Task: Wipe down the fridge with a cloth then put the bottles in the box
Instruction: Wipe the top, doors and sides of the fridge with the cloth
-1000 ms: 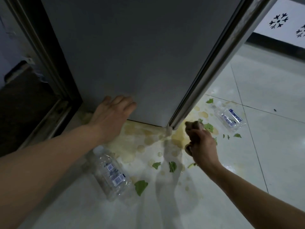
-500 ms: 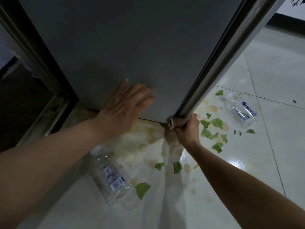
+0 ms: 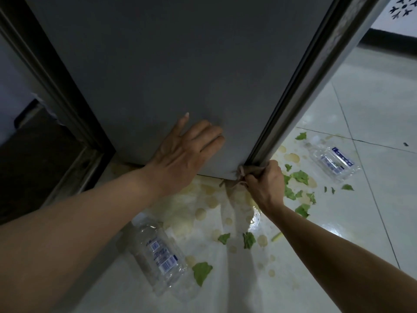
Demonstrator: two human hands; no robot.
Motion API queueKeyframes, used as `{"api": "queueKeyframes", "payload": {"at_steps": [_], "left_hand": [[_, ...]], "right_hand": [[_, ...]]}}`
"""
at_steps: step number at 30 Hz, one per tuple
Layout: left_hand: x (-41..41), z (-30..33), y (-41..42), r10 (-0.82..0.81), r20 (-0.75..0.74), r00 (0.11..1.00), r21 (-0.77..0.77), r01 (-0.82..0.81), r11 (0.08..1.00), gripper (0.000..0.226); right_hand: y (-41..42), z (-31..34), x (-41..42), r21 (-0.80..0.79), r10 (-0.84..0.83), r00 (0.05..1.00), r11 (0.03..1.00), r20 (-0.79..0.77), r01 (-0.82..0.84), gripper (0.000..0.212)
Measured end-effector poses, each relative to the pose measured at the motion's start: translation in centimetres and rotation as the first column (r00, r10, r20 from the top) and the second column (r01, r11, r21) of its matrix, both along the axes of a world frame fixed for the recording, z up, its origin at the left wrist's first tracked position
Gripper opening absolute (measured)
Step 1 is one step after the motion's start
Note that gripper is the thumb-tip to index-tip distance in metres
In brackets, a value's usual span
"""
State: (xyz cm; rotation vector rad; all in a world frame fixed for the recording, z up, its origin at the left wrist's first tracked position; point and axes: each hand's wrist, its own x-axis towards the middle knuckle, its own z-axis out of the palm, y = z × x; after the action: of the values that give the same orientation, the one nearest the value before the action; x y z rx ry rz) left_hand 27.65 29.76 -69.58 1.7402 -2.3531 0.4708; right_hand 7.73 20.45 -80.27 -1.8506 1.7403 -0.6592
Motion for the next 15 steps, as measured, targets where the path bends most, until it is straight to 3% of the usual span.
{"api": "queueKeyframes", "payload": {"at_steps": [8, 15], "left_hand": [[-2.3, 4.6, -0.8, -0.036, 0.0, 0.999, -0.134, 0.035, 0.99, 0.047], [-3.3, 8.8, -1.1, 0.128, -0.013, 0.992, -0.03, -0.128, 0.991, 0.077]], "right_hand": [[0.7, 7.8, -0.1, -0.196, -0.05, 0.985, 0.977, 0.166, 0.083, 0.033], [0.5, 16.0, -0.1, -0.285, -0.034, 0.966, 0.952, 0.255, 0.109, 0.036]]}}
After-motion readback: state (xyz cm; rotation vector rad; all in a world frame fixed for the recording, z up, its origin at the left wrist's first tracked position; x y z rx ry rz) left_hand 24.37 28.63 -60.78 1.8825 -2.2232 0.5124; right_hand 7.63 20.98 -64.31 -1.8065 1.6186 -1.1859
